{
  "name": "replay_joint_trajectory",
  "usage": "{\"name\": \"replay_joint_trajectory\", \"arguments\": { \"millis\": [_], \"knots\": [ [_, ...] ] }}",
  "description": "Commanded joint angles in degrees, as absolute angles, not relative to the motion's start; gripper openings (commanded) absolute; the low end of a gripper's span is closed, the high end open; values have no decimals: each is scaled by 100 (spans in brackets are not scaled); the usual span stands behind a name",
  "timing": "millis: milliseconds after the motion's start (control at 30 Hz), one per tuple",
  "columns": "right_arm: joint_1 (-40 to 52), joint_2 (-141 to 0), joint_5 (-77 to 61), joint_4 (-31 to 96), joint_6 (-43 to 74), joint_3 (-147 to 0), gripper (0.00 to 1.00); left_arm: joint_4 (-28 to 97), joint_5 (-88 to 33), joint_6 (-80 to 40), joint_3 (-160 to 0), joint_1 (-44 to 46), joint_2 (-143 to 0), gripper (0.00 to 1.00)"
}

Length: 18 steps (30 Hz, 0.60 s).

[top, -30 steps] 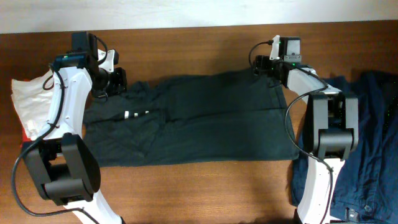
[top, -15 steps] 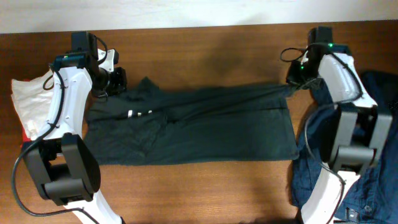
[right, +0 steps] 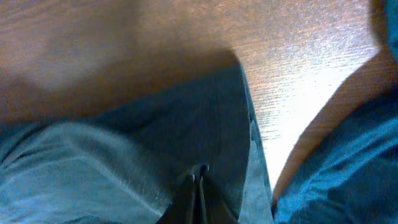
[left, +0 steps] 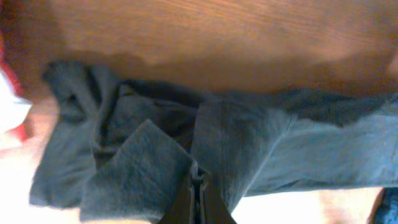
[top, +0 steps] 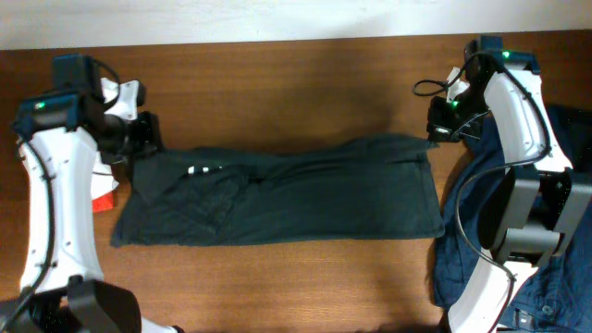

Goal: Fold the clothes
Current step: 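Grasp the top edge with both grippers and fold it down toward the bottom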

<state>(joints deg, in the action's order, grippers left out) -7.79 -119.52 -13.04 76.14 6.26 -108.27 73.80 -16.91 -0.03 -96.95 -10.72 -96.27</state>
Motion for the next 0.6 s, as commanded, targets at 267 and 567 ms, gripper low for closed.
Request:
{"name": "replay_joint_trajectory", "arguments": {
  "millis": [267, 567],
  "knots": [
    [-902, -11824, 585, 9476, 991, -10844, 4, 8556, 25, -644, -9384, -1179, -9577, 0],
    [-902, -11832, 580, 9251, 991, -9915, 14, 7557, 93, -644, -7852, -1179, -9577, 0]
  ]
}}
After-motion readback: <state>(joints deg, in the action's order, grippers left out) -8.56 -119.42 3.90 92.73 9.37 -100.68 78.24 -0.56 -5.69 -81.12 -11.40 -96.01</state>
